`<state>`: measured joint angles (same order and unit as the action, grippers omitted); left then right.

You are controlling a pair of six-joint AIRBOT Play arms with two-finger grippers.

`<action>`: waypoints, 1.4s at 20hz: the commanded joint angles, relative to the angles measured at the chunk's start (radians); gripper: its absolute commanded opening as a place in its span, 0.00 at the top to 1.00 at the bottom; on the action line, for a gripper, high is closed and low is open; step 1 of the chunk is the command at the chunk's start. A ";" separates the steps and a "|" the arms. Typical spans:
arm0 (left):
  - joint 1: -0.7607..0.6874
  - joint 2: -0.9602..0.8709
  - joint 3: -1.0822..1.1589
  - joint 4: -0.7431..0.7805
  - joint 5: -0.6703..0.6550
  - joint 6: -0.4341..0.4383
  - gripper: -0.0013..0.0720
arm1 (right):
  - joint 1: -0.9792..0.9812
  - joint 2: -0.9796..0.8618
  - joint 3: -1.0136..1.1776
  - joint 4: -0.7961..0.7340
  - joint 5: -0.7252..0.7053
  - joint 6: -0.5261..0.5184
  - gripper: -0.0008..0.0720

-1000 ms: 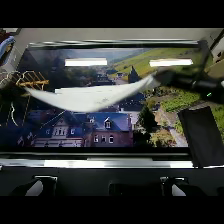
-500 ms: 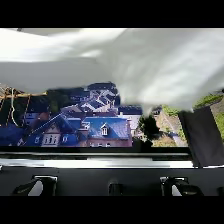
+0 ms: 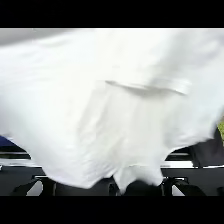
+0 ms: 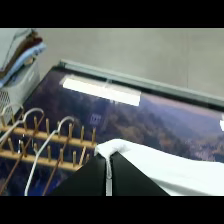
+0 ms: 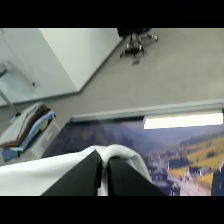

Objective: Fold the clothes and pants, and hang the long-sleeved shirts on hangers.

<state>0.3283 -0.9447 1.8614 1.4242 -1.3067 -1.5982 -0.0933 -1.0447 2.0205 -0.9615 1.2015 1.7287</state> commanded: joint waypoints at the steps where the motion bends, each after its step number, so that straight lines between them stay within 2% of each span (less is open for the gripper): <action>1: -0.013 -0.167 -0.117 -0.048 -0.014 0.055 0.96 | 0.000 -0.244 -0.001 -0.002 0.150 0.007 0.95; 3: -0.053 -0.304 -0.193 -0.048 0.024 0.056 0.96 | 0.000 -0.400 -0.006 -0.006 0.159 -0.028 0.94; 6: -0.130 -0.542 -0.257 -0.040 0.149 0.092 0.96 | 0.000 -0.628 -0.006 -0.012 0.113 -0.075 0.94; 10: -0.196 -0.792 -0.256 -0.040 0.384 0.088 0.96 | 0.000 -0.867 -0.006 -0.011 -0.044 -0.143 0.94; 12: -0.220 -0.849 -0.256 -0.040 0.445 0.087 0.96 | 0.000 -0.935 -0.006 -0.011 -0.130 -0.168 0.94; 14: -0.226 -0.855 -0.256 -0.040 0.418 0.048 0.96 | 0.000 -0.963 -0.006 -0.012 -0.149 -0.178 0.94; 16: -0.226 -0.832 -0.256 -0.041 0.341 0.023 0.96 | -0.003 -0.960 -0.005 -0.017 -0.107 -0.181 0.94; 21: -0.235 -0.805 -0.258 -0.045 0.096 0.024 0.96 | -0.003 -0.938 -0.005 -0.147 0.128 -0.117 0.94; 23: -0.244 -0.818 -0.258 -0.045 0.062 0.016 0.96 | -0.002 -0.938 -0.005 -0.194 0.180 -0.109 0.94; 28: -0.255 -0.863 -0.261 -0.045 0.061 -0.061 0.96 | -0.002 -0.960 -0.005 -0.204 0.170 -0.110 0.94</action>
<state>0.0780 -1.7851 1.6016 1.3796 -1.2201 -1.6104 -0.0956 -1.9915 2.0148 -1.1416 1.3491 1.6142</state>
